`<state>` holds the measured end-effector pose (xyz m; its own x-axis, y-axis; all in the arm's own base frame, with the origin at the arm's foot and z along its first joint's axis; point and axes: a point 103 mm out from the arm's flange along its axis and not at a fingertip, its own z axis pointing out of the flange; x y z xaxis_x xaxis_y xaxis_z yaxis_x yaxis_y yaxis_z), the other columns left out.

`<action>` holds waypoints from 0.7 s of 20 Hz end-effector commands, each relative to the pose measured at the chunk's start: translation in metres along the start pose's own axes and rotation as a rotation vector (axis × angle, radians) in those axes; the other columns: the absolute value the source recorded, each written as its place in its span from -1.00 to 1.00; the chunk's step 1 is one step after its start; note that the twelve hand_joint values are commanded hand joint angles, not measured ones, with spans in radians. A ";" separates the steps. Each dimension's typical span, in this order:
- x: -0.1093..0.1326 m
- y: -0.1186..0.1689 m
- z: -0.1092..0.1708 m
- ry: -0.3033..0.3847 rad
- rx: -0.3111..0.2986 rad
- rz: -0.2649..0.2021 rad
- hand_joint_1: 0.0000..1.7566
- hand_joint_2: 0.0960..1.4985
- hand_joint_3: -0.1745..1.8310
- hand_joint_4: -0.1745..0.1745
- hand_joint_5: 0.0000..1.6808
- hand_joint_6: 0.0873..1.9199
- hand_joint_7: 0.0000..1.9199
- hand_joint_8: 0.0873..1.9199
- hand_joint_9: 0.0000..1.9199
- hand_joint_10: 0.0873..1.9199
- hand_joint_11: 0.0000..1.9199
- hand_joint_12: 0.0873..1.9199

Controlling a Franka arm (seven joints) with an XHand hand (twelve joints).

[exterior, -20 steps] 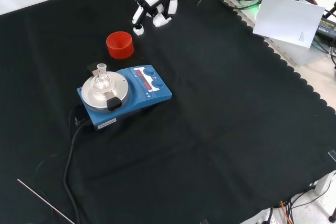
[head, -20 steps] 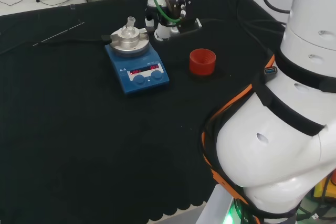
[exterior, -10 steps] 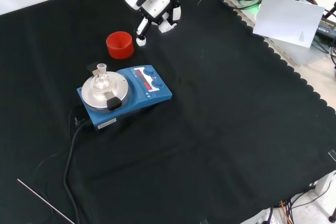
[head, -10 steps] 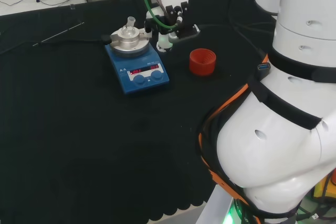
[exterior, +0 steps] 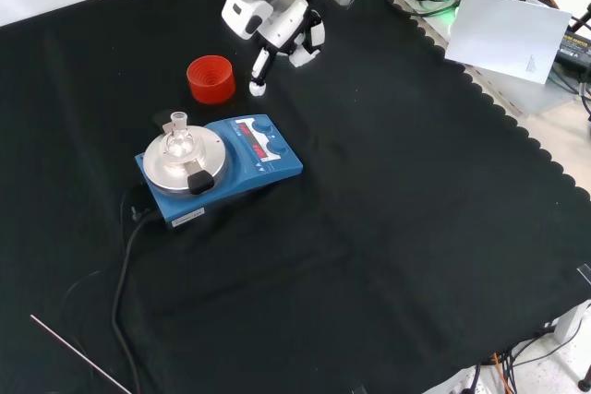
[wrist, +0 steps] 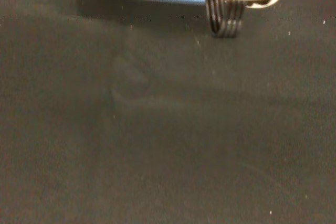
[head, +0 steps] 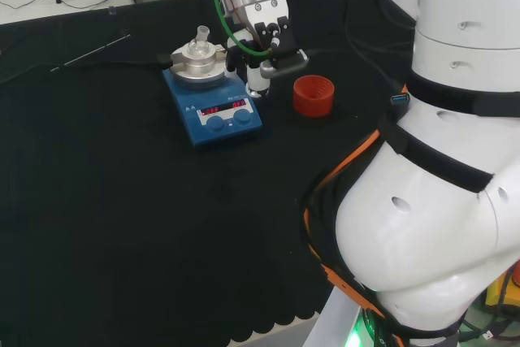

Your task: Turn on the heater.

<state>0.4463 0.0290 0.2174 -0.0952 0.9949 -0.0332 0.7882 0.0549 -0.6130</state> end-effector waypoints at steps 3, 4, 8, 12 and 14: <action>0.011 0.004 0.018 -0.026 0.066 -0.018 0.69 -0.26 0.31 -0.18 -0.66 -0.89 0.97 0.57 1.00 0.60 1.00 0.73; 0.011 0.005 0.019 -0.029 0.071 -0.021 0.69 -0.26 0.31 -0.18 -0.67 -0.90 0.97 0.57 1.00 0.60 1.00 0.73; 0.014 0.009 0.025 -0.040 0.088 -0.024 0.69 -0.26 0.31 -0.16 -0.68 -0.92 0.97 0.57 1.00 0.60 1.00 0.73; 0.020 0.015 0.030 -0.052 0.119 -0.042 0.69 -0.26 0.31 -0.15 -0.68 -0.93 0.97 0.57 1.00 0.59 1.00 0.72; 0.022 0.017 0.031 -0.054 0.123 -0.050 0.70 -0.27 0.31 -0.14 -0.68 -0.95 0.97 0.57 1.00 0.59 1.00 0.72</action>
<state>0.4374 0.0432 0.1875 -0.1454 0.9883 -0.0451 0.7194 0.0743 -0.6906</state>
